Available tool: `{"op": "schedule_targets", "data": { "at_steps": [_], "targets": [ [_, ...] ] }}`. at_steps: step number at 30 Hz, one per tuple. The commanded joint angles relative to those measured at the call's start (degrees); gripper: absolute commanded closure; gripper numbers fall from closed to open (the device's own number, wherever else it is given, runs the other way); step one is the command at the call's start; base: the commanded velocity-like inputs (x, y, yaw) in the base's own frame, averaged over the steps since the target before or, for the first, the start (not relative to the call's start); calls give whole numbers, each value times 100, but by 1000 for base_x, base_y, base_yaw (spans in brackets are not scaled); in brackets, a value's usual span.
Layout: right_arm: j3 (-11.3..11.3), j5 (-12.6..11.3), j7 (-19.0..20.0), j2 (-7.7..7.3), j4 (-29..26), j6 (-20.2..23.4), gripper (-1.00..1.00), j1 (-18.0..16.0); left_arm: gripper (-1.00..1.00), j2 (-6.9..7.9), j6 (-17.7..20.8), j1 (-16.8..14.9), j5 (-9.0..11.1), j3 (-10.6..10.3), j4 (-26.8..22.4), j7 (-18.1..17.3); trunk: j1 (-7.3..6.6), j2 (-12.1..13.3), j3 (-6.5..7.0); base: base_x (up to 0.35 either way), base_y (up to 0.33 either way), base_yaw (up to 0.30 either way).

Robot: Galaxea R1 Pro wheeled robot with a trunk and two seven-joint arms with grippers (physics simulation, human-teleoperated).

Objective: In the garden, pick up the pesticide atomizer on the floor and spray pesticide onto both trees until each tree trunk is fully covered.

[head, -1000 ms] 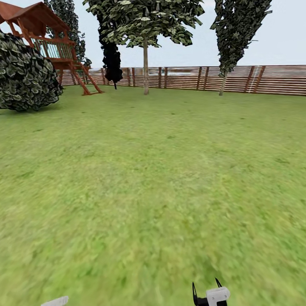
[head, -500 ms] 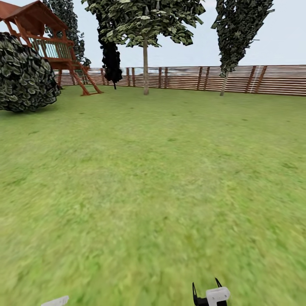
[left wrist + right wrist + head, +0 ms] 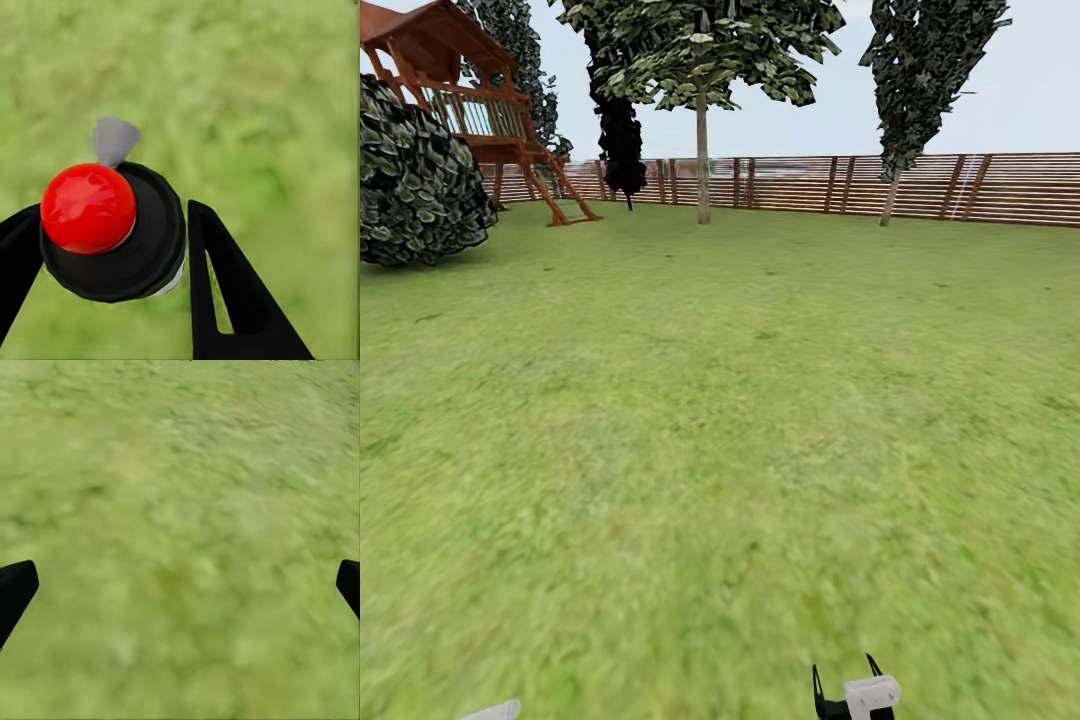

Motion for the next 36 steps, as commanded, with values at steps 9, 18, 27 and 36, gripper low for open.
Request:
{"op": "schedule_targets", "data": {
  "at_steps": [9,18,27,36],
  "targets": [
    [6,50,-60,1,5,1,-100,-4,100,0,-21,-4,-51,42,11,3,3,-2,-5,339,0,0],
    [6,50,-60,1,5,1,-100,-4,100,0,-21,-4,-51,42,15,3,3,-2,-5,339,0,0],
    [6,50,-60,1,5,1,-100,-4,100,-3,-21,-4,-51,42,15,3,3,-2,-5,339,0,0],
    [6,50,-56,1,5,1,-100,-4,100,-6,-21,-4,-51,42,15,3,3,-2,-5,339,0,0]
  ]
}}
